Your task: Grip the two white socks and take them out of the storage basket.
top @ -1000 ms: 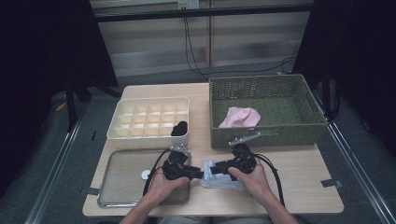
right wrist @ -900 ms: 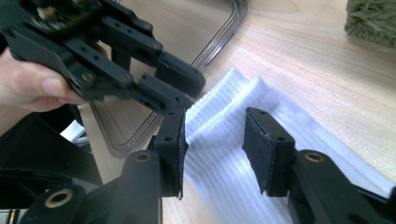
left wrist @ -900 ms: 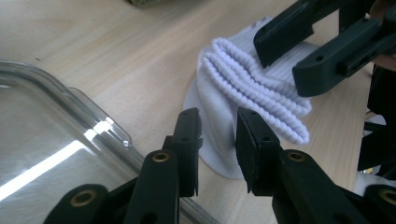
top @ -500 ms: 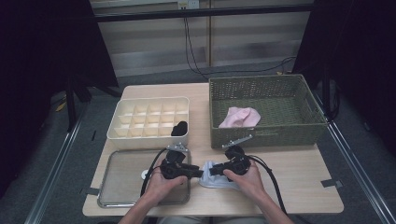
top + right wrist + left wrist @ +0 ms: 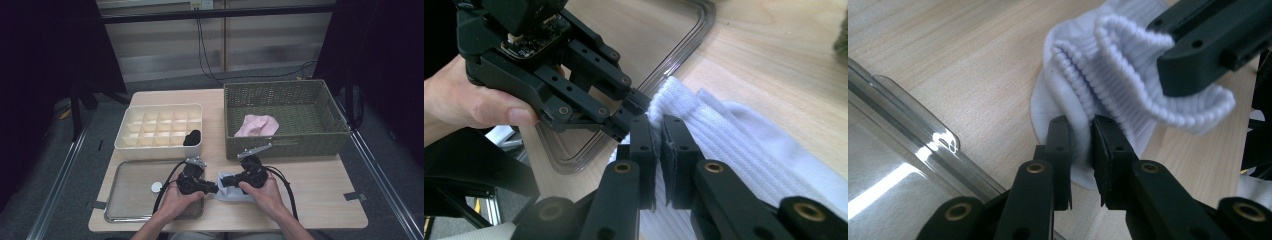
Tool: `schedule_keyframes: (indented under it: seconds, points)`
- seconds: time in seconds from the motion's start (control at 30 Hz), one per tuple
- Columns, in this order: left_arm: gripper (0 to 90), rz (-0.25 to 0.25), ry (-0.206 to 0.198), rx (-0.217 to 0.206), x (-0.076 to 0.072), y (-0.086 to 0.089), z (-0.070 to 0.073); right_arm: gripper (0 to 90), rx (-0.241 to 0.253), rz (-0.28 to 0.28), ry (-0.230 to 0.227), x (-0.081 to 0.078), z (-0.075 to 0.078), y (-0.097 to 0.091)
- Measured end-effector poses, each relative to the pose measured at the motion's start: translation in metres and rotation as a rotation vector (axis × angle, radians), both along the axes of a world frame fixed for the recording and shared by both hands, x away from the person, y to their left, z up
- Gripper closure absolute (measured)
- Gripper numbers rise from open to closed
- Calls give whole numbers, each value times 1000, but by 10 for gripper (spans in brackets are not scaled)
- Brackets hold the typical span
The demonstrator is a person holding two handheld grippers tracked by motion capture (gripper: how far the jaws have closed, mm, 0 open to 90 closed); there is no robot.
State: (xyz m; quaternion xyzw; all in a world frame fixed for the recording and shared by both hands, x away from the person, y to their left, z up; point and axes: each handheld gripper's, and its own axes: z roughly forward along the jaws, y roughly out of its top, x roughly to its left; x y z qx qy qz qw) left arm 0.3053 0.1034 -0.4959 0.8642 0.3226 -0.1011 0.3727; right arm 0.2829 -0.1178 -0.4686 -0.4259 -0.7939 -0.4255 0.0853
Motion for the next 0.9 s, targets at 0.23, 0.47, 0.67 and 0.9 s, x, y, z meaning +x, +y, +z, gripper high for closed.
schedule_keyframes:
  seconds: [0.23, 0.47, 0.67, 0.9]
  points:
    - [781, -8, 2, 7, 1, 2, 0, 839, -35, -32, 27, 6, -14, 0]
    - [779, -10, 0, 4, -1, 2, 0, 834, -53, -39, 49, 7, -23, -2]
    - [775, -6, -1, 3, -2, 1, 0, 813, -49, -36, 47, 6, -27, -3]
    - [726, -13, -14, 6, -6, 2, 1, 681, -10, -24, 24, 5, -16, -12]
